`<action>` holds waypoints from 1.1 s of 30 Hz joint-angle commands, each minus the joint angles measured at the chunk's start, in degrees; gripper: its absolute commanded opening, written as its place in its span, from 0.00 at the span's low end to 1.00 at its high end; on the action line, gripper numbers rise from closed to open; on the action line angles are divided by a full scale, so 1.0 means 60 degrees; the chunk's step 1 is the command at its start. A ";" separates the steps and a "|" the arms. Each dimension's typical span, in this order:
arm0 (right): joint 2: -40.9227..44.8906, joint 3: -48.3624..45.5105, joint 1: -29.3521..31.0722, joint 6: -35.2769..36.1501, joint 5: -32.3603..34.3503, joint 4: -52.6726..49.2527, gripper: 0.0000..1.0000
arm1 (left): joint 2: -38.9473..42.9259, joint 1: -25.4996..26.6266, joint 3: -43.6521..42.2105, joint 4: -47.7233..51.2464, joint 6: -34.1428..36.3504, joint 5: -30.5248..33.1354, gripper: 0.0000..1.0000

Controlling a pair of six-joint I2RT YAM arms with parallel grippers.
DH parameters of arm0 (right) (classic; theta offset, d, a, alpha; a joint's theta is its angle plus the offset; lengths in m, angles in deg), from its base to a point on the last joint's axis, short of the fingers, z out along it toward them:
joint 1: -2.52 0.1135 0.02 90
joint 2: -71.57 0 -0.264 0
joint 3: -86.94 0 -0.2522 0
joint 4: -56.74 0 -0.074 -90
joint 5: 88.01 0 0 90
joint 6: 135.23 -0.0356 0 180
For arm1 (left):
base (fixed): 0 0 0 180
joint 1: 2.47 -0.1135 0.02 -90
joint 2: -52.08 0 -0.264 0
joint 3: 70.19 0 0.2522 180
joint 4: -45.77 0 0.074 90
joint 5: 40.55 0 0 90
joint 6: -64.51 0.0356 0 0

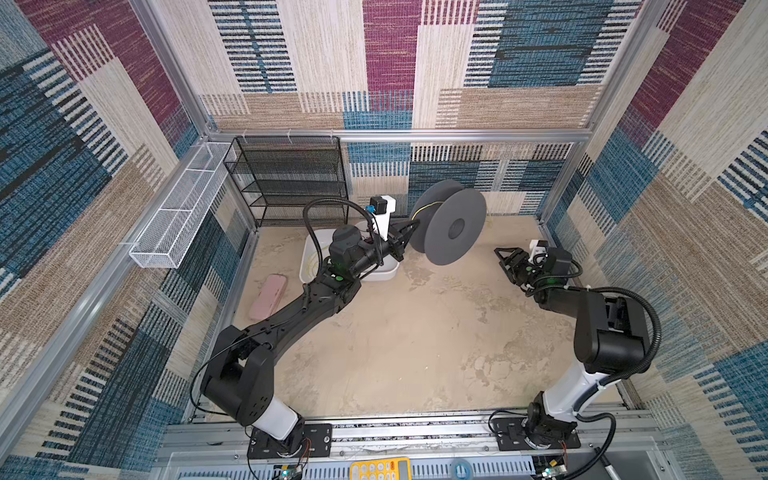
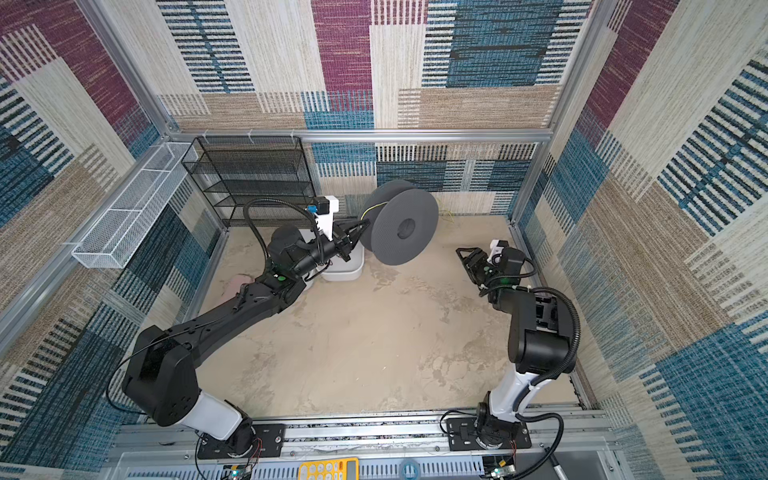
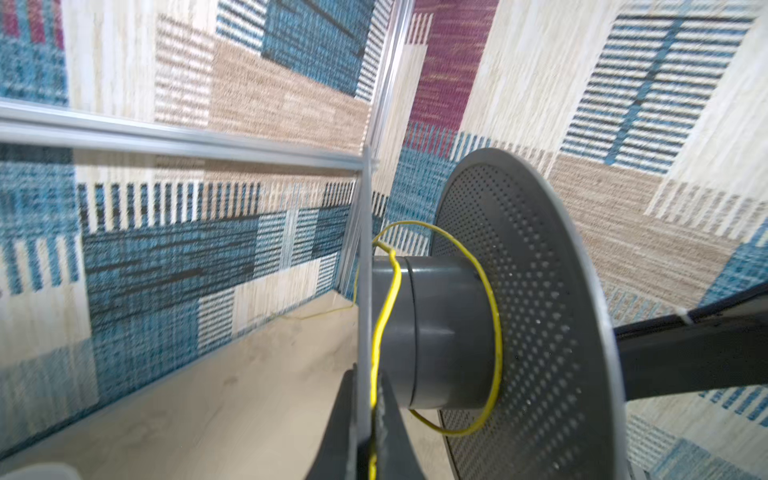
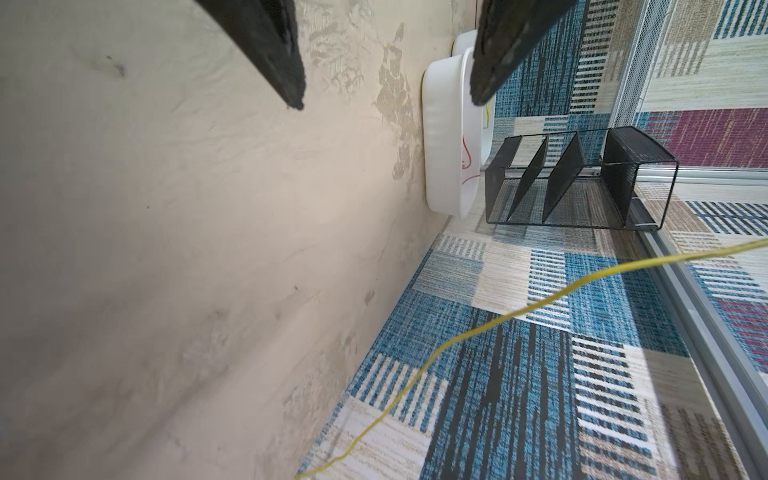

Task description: Wrap the cables

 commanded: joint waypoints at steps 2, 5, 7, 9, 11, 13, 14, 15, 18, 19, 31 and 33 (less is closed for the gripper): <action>0.0119 -0.0142 -0.0228 -0.0184 -0.0266 0.0718 0.66 | -0.0310 0.0079 0.0932 -0.1648 -0.0455 -0.0800 0.00; 0.0090 -0.0218 -0.0345 -0.0241 -0.0341 0.0901 0.67 | -0.0341 0.0130 0.1297 -0.1702 -0.0507 -0.1116 0.00; 0.0062 -0.0245 -0.0396 -0.0322 -0.0376 0.1034 0.67 | -0.0210 0.0149 0.1360 -0.1731 -0.0501 -0.1286 0.00; 0.0026 -0.0223 -0.0421 -0.0412 -0.0400 0.1182 0.67 | 0.0084 0.0149 0.1246 -0.1494 -0.0294 -0.1356 0.00; -0.0032 -0.0185 -0.0410 -0.0548 -0.0428 0.1351 0.67 | 0.0417 0.0151 0.1032 -0.1269 -0.0110 -0.1357 0.00; -0.0147 -0.0108 -0.0408 -0.0765 -0.0481 0.1558 0.68 | 0.0785 0.0144 0.0611 -0.1224 -0.0070 -0.1273 0.00; -0.0222 -0.0047 -0.0406 -0.0860 -0.0480 0.1630 0.68 | 0.0992 0.0150 0.0404 -0.1173 -0.0063 -0.1276 0.00; -0.0267 -0.0003 -0.0401 -0.0934 -0.0474 0.1695 0.68 | 0.1199 0.0151 0.0205 -0.1106 -0.0015 -0.1283 0.00; -0.0460 0.0336 -0.0385 -0.1135 -0.0532 0.1848 0.69 | 0.1935 0.0151 -0.0423 -0.0774 0.0111 -0.1297 0.00; -0.0546 0.0517 -0.0378 -0.1184 -0.0532 0.1828 0.69 | 0.2254 0.0158 -0.0615 -0.0542 0.0210 -0.1228 0.00; -0.0247 -0.0318 -0.0222 -0.1299 -0.0063 0.0875 0.68 | 0.4787 0.0224 -0.3616 0.1550 0.0317 0.0675 0.00; -0.0191 -0.0869 -0.0132 -0.1281 -0.0052 0.0910 0.67 | 0.5125 0.0225 -0.4215 0.1402 0.0159 0.1208 0.00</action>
